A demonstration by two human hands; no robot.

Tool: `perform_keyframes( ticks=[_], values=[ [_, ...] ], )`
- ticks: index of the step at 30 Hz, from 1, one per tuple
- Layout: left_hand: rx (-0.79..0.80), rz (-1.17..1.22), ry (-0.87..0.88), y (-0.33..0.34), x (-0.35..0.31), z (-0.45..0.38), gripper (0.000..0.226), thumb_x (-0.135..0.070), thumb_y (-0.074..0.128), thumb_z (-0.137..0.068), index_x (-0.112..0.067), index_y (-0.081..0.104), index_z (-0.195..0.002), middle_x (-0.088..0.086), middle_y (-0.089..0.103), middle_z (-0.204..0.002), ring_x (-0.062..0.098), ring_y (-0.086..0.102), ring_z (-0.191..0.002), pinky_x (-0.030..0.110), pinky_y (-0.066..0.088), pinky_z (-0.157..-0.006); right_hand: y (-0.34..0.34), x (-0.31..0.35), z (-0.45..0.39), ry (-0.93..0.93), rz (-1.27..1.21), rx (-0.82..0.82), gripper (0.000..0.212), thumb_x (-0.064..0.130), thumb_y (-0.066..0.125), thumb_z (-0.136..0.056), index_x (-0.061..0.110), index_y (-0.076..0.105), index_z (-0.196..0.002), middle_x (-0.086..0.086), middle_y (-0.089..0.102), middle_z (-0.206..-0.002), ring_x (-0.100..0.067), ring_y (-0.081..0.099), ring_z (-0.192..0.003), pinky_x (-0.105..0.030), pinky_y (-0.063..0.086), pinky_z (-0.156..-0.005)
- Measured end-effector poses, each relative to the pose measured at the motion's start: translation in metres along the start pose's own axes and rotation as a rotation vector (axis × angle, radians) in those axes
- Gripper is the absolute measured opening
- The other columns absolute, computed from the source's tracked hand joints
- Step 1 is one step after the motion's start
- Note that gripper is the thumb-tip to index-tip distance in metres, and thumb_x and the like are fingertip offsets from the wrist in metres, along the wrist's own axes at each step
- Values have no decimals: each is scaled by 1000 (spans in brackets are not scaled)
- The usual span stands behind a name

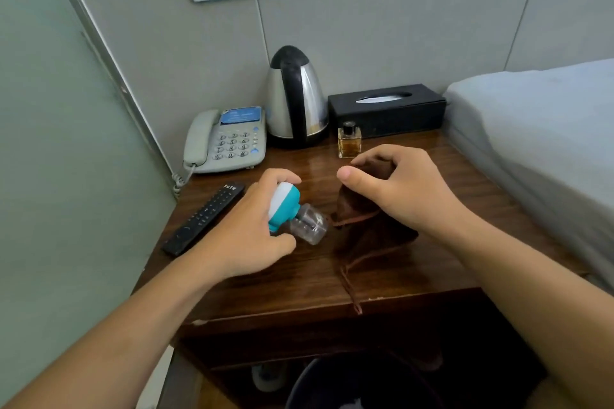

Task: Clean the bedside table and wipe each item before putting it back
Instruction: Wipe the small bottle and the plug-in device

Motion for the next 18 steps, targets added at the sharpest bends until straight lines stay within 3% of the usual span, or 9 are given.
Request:
perform_keyframes(
  ticks=[2, 5, 9, 11, 15, 18],
  values=[
    [3, 77, -20, -1, 2, 4, 68, -29, 78, -88, -55, 31, -130, -14, 48, -122, 11, 59, -97, 32, 48, -79, 4, 3, 3, -30, 39, 10, 39, 64, 75, -78, 35, 74, -104, 19, 71, -97, 4, 65, -94, -17, 51, -76],
    [-25, 151, -37, 0, 4, 6, 43, -49, 61, -98, -55, 34, -131, -12, 56, -113, 11, 61, -90, 40, 53, -86, 14, 3, 9, -61, 37, 24, 40, 59, 70, -85, 32, 72, -114, 20, 69, -103, 1, 65, -99, -25, 55, -86],
    [-23, 114, -75, 0, 9, 6, 47, -52, 59, -98, -54, 33, -137, -22, 53, -119, 2, 60, -98, 36, 52, -90, 35, 2, 12, -82, 54, 120, 51, 49, 69, -90, 30, 60, -136, 13, 58, -127, -3, 56, -114, -22, 48, -96],
    [-24, 86, -120, 0, 11, 4, 48, -54, 58, -97, -47, 35, -139, -18, 54, -118, 2, 59, -99, 31, 50, -88, 44, 6, 16, -128, 76, 162, 56, 46, 72, -90, 26, 57, -140, 11, 55, -132, -4, 54, -119, -21, 46, -101],
    [-61, 24, -131, 3, 6, 2, 44, -51, 54, -99, -36, 36, -136, -18, 53, -112, -2, 55, -97, 16, 38, -74, 58, 8, 31, -277, 172, 170, 59, 43, 74, -88, 21, 59, -141, 9, 60, -132, -5, 54, -123, -31, 48, -108],
    [-67, 45, -207, 5, 5, 2, 45, -51, 50, -102, -31, 36, -139, -18, 51, -107, -1, 54, -94, 18, 37, -72, 56, 8, 41, -388, 173, 62, 45, 27, 77, -88, 19, 66, -131, 9, 63, -123, -11, 58, -116, -36, 53, -100]
  ],
)
Point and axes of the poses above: each hand's wrist, its own z-axis away from the middle knuckle, its own y-axis out of the palm, x = y × z, the point moved 4 cm from there along -z, towards the middle knuckle
